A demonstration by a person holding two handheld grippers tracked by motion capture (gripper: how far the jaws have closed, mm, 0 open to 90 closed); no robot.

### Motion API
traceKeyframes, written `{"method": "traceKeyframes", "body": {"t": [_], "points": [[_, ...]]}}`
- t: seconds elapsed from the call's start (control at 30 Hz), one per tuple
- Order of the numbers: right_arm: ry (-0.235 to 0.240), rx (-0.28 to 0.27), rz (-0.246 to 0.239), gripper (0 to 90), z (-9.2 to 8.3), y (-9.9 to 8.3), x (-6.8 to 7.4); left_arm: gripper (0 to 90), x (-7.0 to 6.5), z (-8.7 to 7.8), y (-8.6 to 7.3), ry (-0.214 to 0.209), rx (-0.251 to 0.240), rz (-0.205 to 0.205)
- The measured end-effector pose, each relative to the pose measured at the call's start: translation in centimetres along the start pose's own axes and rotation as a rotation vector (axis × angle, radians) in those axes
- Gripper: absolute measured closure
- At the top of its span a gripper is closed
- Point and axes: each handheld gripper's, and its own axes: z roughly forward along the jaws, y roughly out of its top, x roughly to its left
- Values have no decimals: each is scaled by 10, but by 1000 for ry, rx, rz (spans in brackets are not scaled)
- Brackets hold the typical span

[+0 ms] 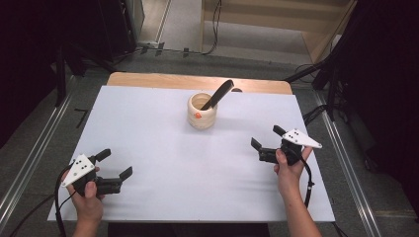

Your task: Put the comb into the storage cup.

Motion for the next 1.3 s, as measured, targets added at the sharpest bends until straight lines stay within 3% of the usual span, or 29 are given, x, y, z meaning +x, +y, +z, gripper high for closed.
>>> {"method": "traceKeyframes", "body": {"t": [1.3], "points": [[-94,-8,51,0,-91,-55,-30,0,1,-1,-1,2,-4,-3]]}}
